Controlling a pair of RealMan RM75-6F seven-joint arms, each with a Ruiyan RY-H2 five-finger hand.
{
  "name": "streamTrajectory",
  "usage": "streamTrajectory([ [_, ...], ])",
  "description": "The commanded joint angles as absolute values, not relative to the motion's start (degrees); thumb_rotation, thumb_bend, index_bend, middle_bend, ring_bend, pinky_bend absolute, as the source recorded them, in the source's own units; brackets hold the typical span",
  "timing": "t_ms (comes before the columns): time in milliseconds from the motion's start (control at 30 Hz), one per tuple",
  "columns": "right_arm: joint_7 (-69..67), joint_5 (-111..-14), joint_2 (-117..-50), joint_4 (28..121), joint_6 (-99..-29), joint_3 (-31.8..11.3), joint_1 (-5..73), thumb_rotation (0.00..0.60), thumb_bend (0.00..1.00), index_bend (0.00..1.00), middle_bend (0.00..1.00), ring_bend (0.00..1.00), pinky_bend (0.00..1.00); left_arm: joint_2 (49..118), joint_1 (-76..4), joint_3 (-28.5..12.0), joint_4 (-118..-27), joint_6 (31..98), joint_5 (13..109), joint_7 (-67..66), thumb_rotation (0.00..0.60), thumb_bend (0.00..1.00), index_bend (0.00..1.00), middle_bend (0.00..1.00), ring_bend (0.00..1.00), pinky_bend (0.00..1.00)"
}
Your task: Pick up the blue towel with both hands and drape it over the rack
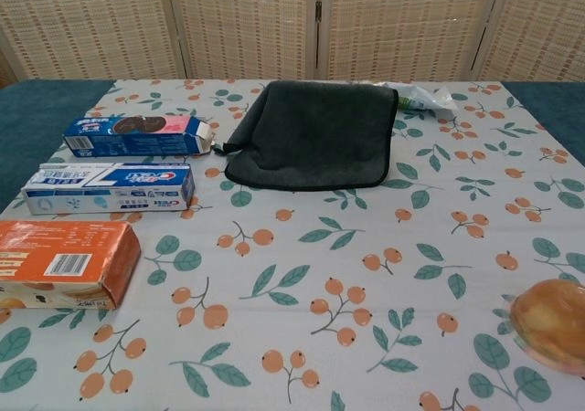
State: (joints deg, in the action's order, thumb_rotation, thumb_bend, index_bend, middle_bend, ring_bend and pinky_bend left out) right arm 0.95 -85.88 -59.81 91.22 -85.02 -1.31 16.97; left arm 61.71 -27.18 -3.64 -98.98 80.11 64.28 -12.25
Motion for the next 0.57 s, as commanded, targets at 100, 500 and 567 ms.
streamTrajectory([
  [100,2.93,-86.69,-58.79,92.98,-88.67,0.84,12.1,0.6,0.29,0.31,0.51,0.48,0.72,60.3,-21.92,-1.01,-101.39,85.27,68.43,-12.37,0.6,0.17,0.12,0.0,0.0,0.14],
  [500,2.61,-87.22,-60.01,93.39,-91.22,1.91,6.52,0.6,0.29,0.28,0.48,0.43,0.68,60.03,-14.08,2.47,-105.39,91.25,76.09,-15.35,0.6,0.17,0.13,0.0,0.0,0.12],
  [567,2.3,-87.33,-60.11,93.4,-91.24,1.76,6.2,0.6,0.29,0.28,0.48,0.43,0.68,59.96,-13.32,2.67,-105.81,91.69,76.84,-16.07,0.6,0.17,0.13,0.0,0.0,0.12],
])
